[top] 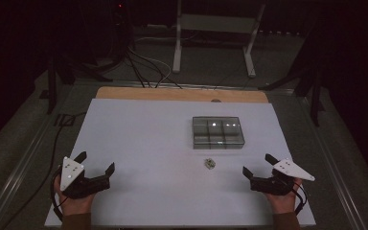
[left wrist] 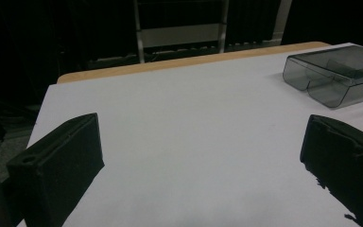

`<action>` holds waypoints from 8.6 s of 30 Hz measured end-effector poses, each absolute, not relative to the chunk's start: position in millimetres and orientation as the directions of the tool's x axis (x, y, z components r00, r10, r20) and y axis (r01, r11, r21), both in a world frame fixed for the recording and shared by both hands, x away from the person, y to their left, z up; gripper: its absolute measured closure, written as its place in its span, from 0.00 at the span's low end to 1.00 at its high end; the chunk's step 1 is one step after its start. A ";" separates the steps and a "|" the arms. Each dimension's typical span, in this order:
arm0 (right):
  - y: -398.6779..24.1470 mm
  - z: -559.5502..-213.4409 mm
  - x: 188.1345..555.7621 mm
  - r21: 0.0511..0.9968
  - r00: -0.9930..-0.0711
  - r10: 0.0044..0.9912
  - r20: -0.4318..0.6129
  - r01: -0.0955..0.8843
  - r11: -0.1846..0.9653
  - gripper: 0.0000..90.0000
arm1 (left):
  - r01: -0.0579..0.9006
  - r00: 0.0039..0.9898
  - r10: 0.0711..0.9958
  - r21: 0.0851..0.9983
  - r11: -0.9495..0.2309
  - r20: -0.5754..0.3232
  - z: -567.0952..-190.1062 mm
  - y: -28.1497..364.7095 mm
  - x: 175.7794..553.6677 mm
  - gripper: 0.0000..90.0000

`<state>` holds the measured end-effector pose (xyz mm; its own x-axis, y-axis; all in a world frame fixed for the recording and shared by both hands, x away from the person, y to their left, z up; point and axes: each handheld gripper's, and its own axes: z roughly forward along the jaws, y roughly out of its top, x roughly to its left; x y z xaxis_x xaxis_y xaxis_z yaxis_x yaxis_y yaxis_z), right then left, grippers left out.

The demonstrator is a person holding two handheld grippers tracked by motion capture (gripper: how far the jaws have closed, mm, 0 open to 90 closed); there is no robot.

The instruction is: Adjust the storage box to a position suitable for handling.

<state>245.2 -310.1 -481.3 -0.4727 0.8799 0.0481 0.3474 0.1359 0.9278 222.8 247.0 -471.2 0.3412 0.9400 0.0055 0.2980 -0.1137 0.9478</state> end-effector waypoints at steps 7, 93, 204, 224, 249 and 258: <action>-309.4 -480.8 244.5 0.929 -0.470 0.881 0.058 0.348 0.125 0.00 | 0.297 0.335 0.942 0.947 -0.118 0.013 -472.3 246.8 222.6 0.02; -311.9 -445.9 410.8 0.877 -0.250 0.966 0.066 0.476 0.063 0.03 | 0.349 0.301 0.953 0.927 -0.138 0.029 -482.6 240.5 229.5 0.02; -195.5 -518.6 409.9 0.669 -0.531 0.822 0.206 0.689 0.278 1.00 | 0.612 0.403 0.913 0.762 -0.212 -0.070 -524.7 120.8 368.2 1.00; -169.1 -505.9 355.4 0.660 -0.606 0.793 0.061 0.621 0.424 1.00 | 0.586 0.401 0.915 0.781 -0.216 -0.048 -521.0 137.2 337.3 1.00; -166.6 -504.1 314.2 0.656 -0.639 0.768 -0.031 0.567 0.498 1.00 | 0.595 0.421 0.905 0.769 -0.234 -0.051 -519.7 137.5 300.5 1.00; -174.5 -496.9 315.5 0.686 -0.649 0.760 -0.039 0.536 0.493 1.00 | 0.607 0.404 0.911 0.770 -0.197 -0.086 -517.1 138.2 299.5 1.00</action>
<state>315.5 -174.5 -496.9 -0.6491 0.7597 -0.0387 0.5357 0.4927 0.6858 299.5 138.2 -517.1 0.4041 0.9107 -0.0858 0.6070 -0.1968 0.7699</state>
